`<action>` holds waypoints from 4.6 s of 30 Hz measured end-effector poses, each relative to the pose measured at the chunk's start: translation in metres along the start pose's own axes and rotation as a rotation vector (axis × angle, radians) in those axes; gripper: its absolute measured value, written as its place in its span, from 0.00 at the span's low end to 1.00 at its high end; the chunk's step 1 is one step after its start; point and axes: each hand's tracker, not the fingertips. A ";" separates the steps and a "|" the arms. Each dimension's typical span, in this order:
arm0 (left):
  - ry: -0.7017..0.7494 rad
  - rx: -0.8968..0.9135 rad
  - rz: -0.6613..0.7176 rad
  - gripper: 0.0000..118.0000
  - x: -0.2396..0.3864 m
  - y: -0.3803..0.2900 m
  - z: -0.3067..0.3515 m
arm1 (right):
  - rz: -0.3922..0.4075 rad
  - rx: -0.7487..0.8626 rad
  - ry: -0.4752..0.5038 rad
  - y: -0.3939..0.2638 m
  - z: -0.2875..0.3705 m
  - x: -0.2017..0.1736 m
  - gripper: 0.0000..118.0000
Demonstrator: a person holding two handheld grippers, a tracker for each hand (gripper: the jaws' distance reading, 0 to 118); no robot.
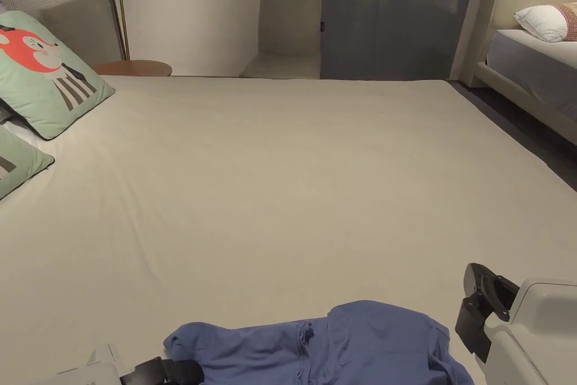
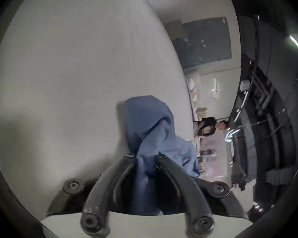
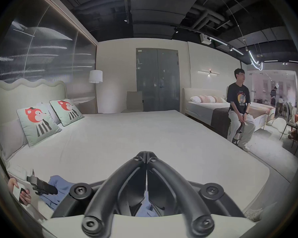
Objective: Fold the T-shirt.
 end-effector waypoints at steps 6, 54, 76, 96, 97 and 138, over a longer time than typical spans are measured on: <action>0.004 0.107 0.005 0.05 -0.006 0.013 0.061 | 0.009 0.001 0.008 0.001 -0.002 -0.005 0.00; 0.419 0.225 -0.887 0.01 0.165 -0.168 -0.145 | -0.102 0.006 -0.033 -0.011 0.014 0.049 0.00; 0.091 0.135 -0.937 0.01 0.213 -0.201 -0.154 | -0.102 0.016 -0.070 -0.004 0.014 0.066 0.00; 0.140 0.320 -0.561 0.01 0.109 -0.078 0.010 | 0.158 -0.661 0.290 -0.101 -0.119 -0.050 0.00; 0.111 0.286 -0.521 0.01 0.104 -0.073 0.008 | 0.158 -0.636 0.291 -0.099 -0.120 -0.048 0.00; 0.239 0.243 -0.071 0.14 -0.018 0.110 0.210 | 0.046 -0.510 0.524 -0.031 -0.125 -0.143 0.00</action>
